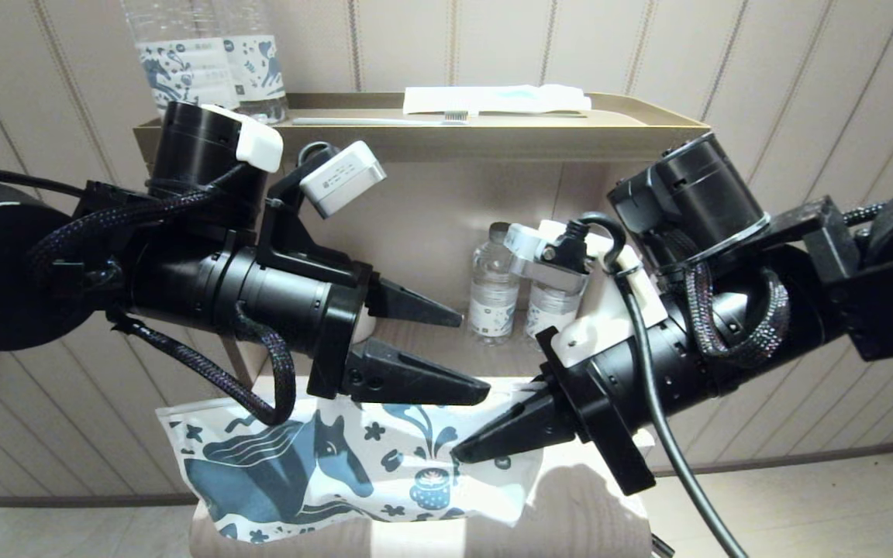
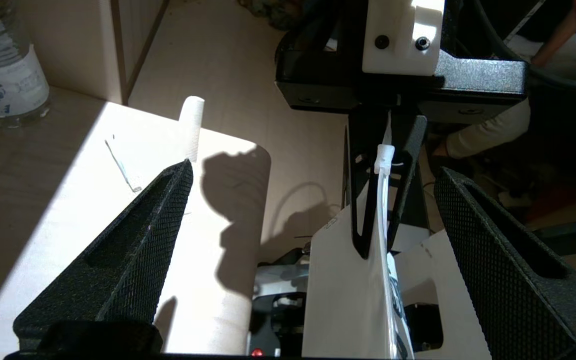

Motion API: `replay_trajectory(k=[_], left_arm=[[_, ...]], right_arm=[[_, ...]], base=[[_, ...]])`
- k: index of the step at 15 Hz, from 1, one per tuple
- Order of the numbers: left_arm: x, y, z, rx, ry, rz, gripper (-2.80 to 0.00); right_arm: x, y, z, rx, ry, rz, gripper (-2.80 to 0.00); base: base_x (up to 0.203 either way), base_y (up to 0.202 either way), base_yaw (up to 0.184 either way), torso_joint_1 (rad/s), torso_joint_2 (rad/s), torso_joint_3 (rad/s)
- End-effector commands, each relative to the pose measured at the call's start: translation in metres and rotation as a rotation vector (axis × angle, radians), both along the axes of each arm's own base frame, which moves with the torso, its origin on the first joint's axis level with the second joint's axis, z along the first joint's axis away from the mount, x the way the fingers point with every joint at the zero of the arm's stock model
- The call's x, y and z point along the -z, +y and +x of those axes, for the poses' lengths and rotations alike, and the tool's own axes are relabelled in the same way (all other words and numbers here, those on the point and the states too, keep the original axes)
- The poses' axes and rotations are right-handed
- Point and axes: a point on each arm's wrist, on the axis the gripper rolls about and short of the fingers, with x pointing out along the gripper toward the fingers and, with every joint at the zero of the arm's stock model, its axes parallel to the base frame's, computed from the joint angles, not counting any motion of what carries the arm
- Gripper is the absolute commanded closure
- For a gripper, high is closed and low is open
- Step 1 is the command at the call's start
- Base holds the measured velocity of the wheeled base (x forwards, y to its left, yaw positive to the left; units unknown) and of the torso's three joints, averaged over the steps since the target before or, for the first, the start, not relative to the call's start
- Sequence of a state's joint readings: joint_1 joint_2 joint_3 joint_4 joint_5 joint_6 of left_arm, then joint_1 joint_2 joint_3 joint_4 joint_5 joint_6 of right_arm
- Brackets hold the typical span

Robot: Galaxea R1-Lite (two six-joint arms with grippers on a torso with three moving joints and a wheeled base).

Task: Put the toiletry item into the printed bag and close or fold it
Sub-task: Hand it to the other hand

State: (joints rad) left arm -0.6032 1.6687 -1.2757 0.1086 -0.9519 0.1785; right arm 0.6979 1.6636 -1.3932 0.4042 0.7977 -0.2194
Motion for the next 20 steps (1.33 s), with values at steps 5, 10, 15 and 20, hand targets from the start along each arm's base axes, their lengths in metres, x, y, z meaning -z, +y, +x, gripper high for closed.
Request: replay_trajectory(k=[5,10,15,20], left_arm=[[-0.0024,-0.001,-0.0033,0.014,-0.006,-0.006,-2.8],[0.0006,-0.0019,-0.0055,0.021,-0.001,-0.002,-2.8],[0.0014,-0.0007,-0.0077,0.022,0.0,-0.001,-2.8],[-0.0001,-0.0016,-0.008,0.025,-0.005,-0.005,-2.8]], right_arm=[[0.0036,0.0049,0.0058,-0.002,-0.007,0.006,0.0],[0.0047,0.0067,0.0071,-0.005,-0.003,0.006,0.0],[0.0032,0.0071,0.0078,-0.005,-0.008,0.011,0.0],[0.0039,0.0085,0.01,-0.003,-0.005,0.009,0.0]], base=[[0.0,0.0,0.0,0.0,0.0,0.0],[0.0,0.0,0.0,0.0,0.0,0.0],[0.0,0.0,0.0,0.0,0.0,0.0],[0.0,0.0,0.0,0.0,0.0,0.0]])
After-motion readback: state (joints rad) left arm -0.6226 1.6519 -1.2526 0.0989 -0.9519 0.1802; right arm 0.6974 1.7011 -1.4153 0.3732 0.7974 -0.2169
